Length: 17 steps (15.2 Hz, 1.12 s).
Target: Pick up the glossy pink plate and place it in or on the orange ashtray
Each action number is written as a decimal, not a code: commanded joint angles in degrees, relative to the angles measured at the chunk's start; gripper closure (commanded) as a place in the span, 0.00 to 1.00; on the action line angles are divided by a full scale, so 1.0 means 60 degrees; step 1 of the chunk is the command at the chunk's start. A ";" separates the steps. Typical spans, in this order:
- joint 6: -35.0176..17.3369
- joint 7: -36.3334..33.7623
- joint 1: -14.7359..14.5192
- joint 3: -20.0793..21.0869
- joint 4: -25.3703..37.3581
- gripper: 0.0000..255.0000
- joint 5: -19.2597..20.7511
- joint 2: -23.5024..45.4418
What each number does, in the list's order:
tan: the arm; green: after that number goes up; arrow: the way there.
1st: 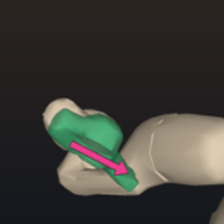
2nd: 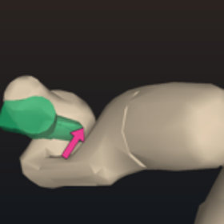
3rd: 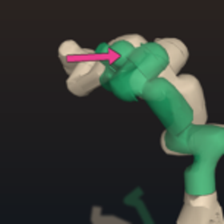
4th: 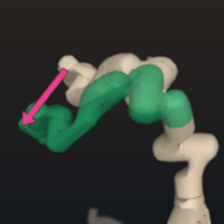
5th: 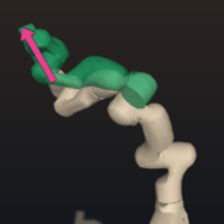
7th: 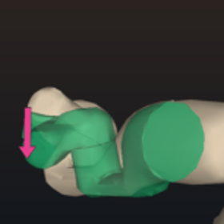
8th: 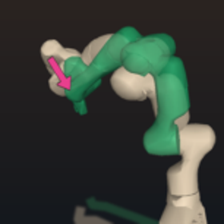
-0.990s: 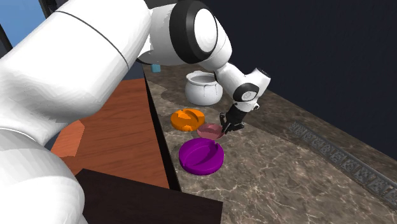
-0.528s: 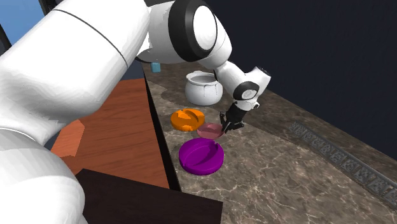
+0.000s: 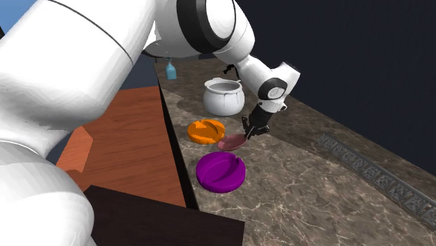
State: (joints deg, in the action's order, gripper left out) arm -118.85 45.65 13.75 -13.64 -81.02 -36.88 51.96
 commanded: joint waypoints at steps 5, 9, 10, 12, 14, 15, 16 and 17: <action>0.0382 -0.0197 -0.0076 -0.0123 -0.0137 1.00 0.0156 -0.0548; 0.0639 -0.0325 -0.0118 -0.0200 -0.0198 1.00 0.0259 -0.0887; 0.0652 -0.0331 -0.0121 -0.0204 -0.0202 1.00 0.0265 -0.0906; 0.0606 -0.0694 -0.0400 -0.0127 -0.0091 1.00 0.0260 -0.0895; 0.0578 -0.1066 -0.0670 -0.0050 0.0074 1.00 0.0261 -0.0852; 0.0572 -0.1255 -0.0802 -0.0012 0.0178 1.00 0.0263 -0.0819; 0.0572 -0.1447 -0.0932 0.0025 0.0297 1.00 0.0267 -0.0776; 0.0577 -0.1642 -0.1059 0.0063 0.0431 1.00 0.0274 -0.0725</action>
State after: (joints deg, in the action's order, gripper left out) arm -115.86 37.11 7.98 -13.42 -79.80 -35.36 47.18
